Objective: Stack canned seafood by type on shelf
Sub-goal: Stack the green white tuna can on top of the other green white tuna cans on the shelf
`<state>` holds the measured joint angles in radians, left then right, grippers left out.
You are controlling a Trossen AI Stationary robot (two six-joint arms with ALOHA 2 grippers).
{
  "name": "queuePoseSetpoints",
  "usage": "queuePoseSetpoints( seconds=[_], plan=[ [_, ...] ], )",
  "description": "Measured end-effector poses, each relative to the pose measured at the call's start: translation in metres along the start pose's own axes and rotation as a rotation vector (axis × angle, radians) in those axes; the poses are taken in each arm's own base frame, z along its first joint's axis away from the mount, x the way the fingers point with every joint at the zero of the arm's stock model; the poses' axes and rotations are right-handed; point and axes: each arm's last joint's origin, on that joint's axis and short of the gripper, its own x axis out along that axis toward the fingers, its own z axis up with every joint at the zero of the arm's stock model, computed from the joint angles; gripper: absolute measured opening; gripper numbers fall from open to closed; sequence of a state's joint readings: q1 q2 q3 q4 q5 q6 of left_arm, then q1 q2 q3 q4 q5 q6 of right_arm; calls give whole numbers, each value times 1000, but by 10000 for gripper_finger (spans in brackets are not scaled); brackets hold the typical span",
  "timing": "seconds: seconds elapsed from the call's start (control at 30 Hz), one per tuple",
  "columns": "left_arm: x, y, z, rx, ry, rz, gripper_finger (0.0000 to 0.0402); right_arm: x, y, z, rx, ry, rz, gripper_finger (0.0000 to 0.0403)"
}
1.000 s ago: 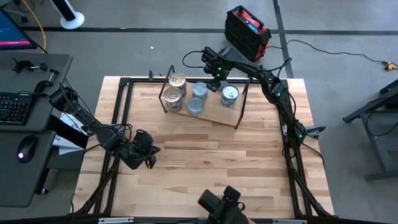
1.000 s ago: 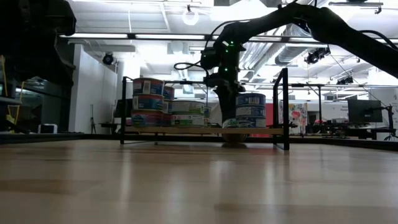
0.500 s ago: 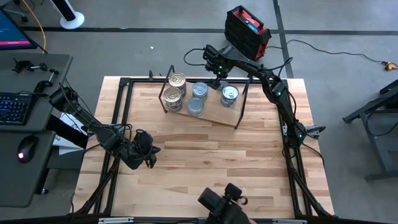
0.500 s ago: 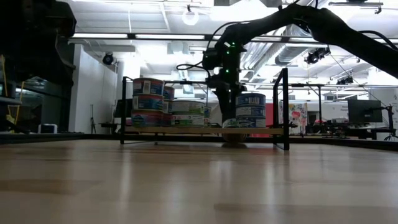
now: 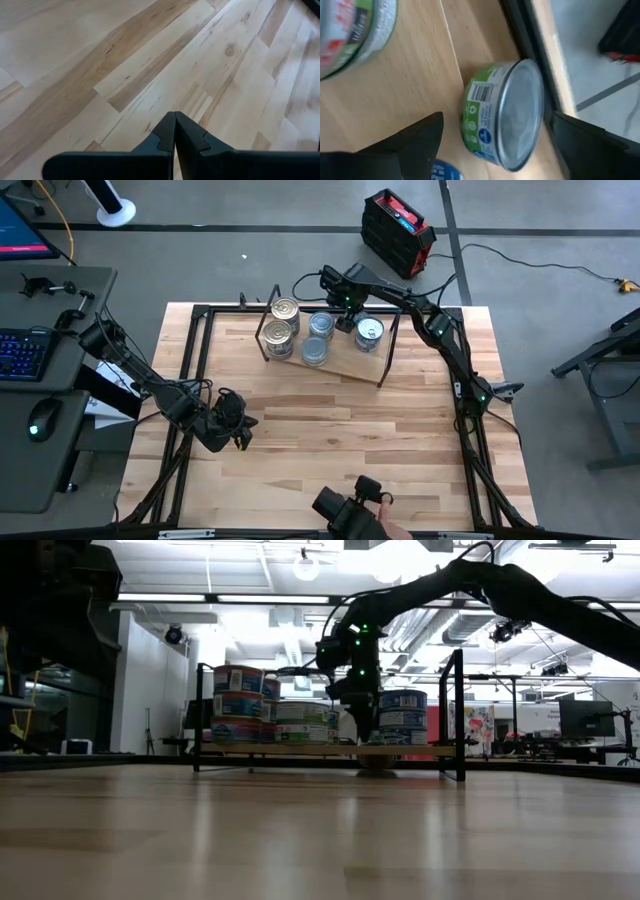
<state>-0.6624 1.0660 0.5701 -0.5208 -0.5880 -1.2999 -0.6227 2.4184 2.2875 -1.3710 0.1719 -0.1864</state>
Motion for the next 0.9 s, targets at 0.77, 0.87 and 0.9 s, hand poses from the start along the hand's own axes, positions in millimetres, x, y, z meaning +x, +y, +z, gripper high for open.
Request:
queuePoseSetpoints(
  seconds=[0.77,0.87,0.9],
  plan=[
    [0,0,0,1,13,-3,0,19,2,1,-34,70,-32,303],
    [0,0,0,2,14,-2,0,20,0,0,-20,77,-10,263],
    [0,0,0,1,14,-3,0,20,0,0,-21,79,-3,245]
  ],
)
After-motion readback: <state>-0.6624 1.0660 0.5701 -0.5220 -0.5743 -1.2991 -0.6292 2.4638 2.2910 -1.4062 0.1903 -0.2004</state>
